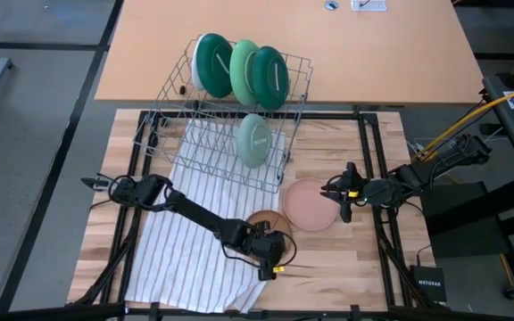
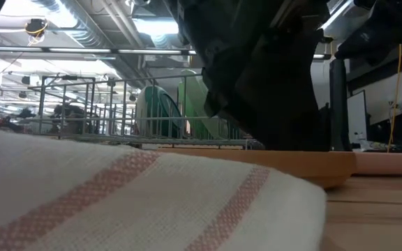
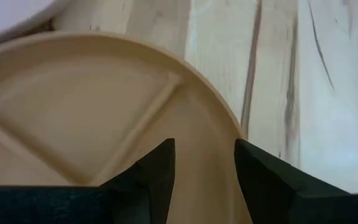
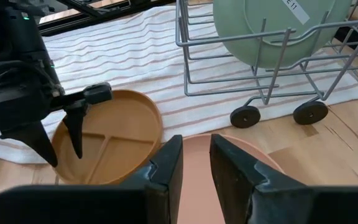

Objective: Sort dishes
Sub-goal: Put the orange plate into the dishwasher rack

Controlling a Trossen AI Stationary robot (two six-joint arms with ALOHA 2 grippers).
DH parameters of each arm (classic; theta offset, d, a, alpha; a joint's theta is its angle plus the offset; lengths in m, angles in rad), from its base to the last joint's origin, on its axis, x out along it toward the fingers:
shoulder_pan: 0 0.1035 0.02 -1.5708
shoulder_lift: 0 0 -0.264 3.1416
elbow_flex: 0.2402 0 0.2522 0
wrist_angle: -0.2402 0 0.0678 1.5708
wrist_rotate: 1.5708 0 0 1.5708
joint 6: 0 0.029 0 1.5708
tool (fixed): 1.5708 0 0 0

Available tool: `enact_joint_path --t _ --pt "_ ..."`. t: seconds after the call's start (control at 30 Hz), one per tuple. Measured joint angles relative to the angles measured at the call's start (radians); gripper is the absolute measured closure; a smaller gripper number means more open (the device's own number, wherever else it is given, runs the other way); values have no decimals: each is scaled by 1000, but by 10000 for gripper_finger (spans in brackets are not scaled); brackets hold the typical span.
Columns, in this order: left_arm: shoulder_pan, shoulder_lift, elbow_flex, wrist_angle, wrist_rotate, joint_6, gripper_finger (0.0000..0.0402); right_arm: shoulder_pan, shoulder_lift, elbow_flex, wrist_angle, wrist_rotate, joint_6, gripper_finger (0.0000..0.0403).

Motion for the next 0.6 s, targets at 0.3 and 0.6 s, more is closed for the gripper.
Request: enact_joint_path --t 0.3,0.6 --pt "10 -4 0 -1 0 -137 247 0 0 0 0 -9 0 317" --pt "-6 -10 0 10 19 -191 247 0 0 0 0 -34 0 317"
